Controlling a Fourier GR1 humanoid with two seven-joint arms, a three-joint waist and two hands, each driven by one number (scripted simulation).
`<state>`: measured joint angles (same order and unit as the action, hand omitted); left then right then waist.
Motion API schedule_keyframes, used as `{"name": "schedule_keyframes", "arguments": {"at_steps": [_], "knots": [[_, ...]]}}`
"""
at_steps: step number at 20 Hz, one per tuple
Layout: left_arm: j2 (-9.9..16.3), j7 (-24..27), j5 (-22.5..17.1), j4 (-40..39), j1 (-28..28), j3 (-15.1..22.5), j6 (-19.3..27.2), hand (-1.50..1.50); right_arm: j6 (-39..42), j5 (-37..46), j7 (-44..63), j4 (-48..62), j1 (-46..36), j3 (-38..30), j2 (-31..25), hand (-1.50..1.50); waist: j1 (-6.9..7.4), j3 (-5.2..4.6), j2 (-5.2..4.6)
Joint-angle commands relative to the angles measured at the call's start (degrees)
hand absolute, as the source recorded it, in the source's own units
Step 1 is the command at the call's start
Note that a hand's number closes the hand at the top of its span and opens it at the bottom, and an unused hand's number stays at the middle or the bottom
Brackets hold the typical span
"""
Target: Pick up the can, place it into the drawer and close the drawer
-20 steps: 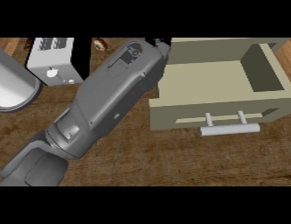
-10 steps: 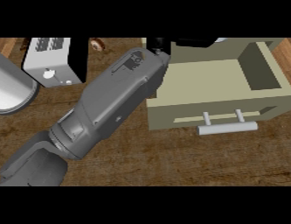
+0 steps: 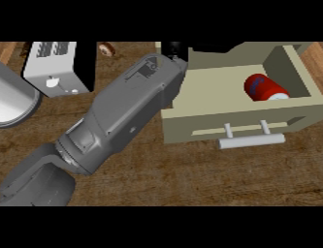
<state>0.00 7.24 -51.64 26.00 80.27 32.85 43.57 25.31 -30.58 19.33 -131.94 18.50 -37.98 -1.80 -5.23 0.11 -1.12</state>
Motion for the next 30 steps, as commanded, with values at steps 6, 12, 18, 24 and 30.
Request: {"name": "schedule_keyframes", "arguments": {"at_steps": [6, 12, 18, 24, 30], "knots": [[0.00, 2.64, -4.84, 0.32, 0.16, 2.51, 2.94, -1.50, -0.07, 2.01, -0.45, 0.47, -1.79, 1.88, 1.12, -1.50, -0.53, 0.02, -0.19], [0.00, 7.76, -6.20, 1.79, -1.99, 2.34, 0.17, -1.50, 3.29, 12.35, -6.69, -6.02, -3.64, -0.70, -3.32, -1.50, 0.33, -0.08, -0.29], [0.00, 9.98, -8.63, 3.75, -1.46, 3.42, 2.32, -1.50, 4.65, 19.72, -10.84, -7.92, -7.75, 3.90, -3.49, -1.50, 0.78, -0.04, -0.18], [0.00, 9.69, -8.45, 0.36, 2.23, 1.06, 0.01, -1.50, 4.25, 36.67, -14.83, -5.87, -12.42, 10.83, -3.65, -1.50, 3.76, -0.05, -0.07], [0.00, 8.35, -10.15, 2.22, 2.98, 1.40, 2.39, -1.50, 0.74, 53.01, -10.85, -3.89, -21.35, 22.66, -4.77, -1.50, 4.61, -0.15, 0.18]]}}
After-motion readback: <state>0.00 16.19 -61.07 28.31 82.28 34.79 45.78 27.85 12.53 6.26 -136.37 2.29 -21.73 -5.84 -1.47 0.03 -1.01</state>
